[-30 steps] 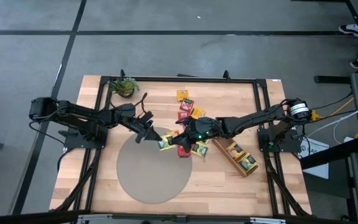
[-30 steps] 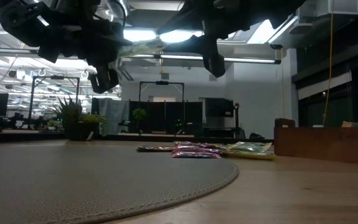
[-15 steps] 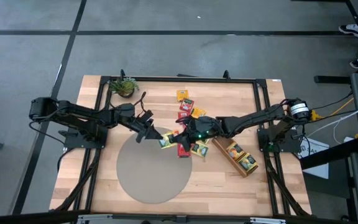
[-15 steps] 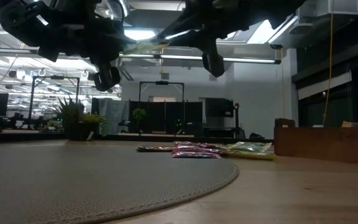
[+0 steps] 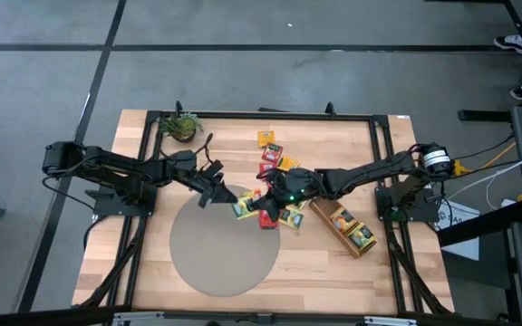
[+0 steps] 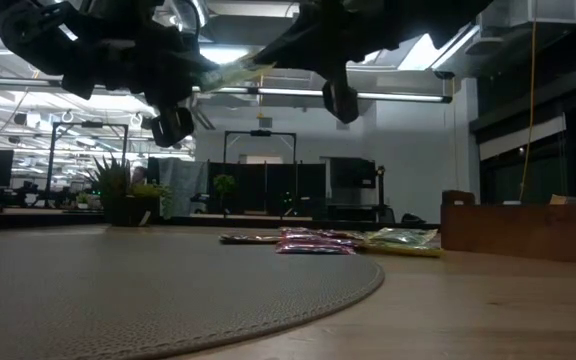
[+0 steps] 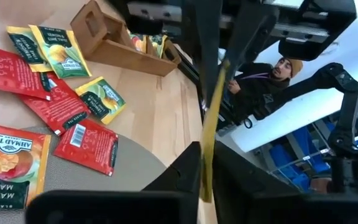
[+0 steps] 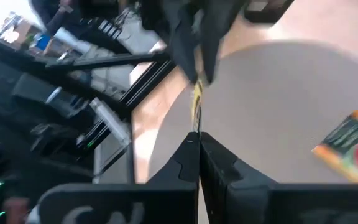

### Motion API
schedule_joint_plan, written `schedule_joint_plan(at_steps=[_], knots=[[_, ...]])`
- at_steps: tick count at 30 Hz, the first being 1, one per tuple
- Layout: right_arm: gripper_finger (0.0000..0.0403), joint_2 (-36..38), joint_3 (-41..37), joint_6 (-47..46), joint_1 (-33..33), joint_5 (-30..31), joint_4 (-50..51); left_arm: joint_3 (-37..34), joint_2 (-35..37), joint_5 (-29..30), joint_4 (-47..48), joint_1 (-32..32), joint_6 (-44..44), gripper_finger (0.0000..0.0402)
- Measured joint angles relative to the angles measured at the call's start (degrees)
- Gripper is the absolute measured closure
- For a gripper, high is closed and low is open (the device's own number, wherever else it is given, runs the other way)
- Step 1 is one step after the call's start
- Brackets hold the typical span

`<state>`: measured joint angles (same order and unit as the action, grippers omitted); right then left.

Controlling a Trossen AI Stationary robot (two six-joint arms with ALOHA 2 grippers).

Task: Pick & Place Tea
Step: Put the yellow tea bag into the bottom of the wooden organizer

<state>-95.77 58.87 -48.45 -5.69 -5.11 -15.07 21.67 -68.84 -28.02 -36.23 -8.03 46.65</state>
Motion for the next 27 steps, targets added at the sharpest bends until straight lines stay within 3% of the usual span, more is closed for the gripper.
schedule_joint_plan(at_steps=[6, 12, 20, 27], knots=[[0.04, 2.7, 0.0, -5.5, -0.2, -9.2, 4.4, 0.0, 0.0, -0.1, 0.0, 0.0, 2.0, 0.0293], [0.0401, 12.1, 0.0, -9.2, -3.7, -13.4, 23.0, 0.0, 0.0, -0.1, 0.0, 0.0, 2.3, 0.0249], [0.0401, 28.6, 0.1, -22.2, -15.0, -0.7, 52.5, 0.0, 0.0, -0.1, 0.0, 0.0, 2.1, 0.0238], [0.0401, 32.7, 0.1, -36.1, -24.7, 0.8, 74.8, 0.0, 0.0, -0.1, 0.0, 0.0, 2.1, 0.0237]])
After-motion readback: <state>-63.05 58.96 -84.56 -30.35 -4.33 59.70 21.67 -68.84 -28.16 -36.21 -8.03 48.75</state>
